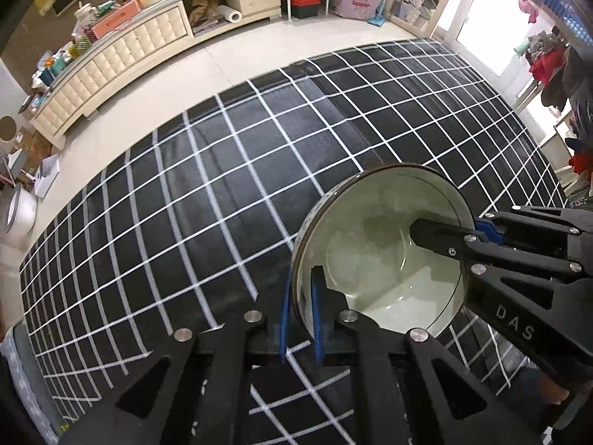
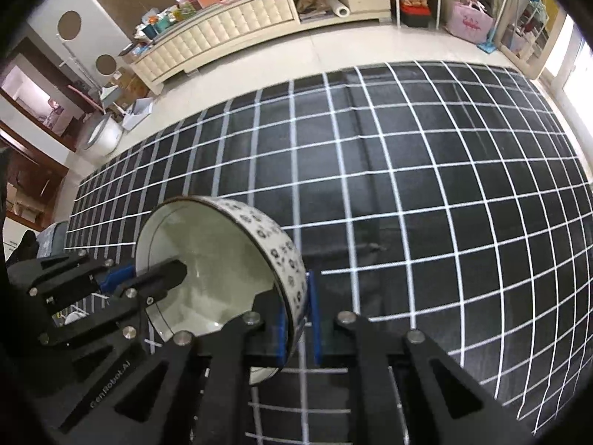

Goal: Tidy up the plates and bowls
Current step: 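Carry the gripped patterned bowl with the left tool toward the plate stack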

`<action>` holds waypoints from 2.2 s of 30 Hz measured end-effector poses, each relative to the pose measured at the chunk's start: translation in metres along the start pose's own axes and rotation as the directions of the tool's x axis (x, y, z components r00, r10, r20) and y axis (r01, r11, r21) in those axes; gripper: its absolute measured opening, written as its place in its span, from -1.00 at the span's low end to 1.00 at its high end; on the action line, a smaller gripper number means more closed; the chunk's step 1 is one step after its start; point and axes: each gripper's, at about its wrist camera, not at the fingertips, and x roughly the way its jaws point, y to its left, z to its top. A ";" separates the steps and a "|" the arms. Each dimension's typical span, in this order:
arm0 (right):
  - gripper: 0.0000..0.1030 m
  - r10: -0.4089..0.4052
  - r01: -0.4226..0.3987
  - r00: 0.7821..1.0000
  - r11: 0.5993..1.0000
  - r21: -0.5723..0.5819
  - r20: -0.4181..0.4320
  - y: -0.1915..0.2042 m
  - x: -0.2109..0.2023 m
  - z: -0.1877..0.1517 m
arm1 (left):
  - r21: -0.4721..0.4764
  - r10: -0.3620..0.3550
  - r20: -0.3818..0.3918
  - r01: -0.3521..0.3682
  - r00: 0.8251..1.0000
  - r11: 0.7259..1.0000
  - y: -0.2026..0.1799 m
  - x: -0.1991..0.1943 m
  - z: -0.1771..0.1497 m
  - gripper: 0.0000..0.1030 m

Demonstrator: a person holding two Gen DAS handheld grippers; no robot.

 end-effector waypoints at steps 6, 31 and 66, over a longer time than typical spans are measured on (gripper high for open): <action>-0.73 -0.002 0.002 1.000 0.999 -0.051 0.017 0.041 -0.017 -0.009 | -0.030 0.012 0.031 -0.011 0.999 0.999 0.015 -0.039 -0.031 -0.83; -0.74 0.065 -0.073 0.996 0.985 -0.156 -0.057 0.159 -0.015 -0.103 | -0.155 0.114 0.055 -0.104 0.992 0.982 0.076 -0.125 -0.192 -0.83; -0.66 0.016 -0.040 0.988 0.987 -0.154 -0.153 0.177 0.022 -0.140 | -0.183 0.091 -0.031 -0.096 0.995 0.978 0.084 -0.069 -0.257 -0.82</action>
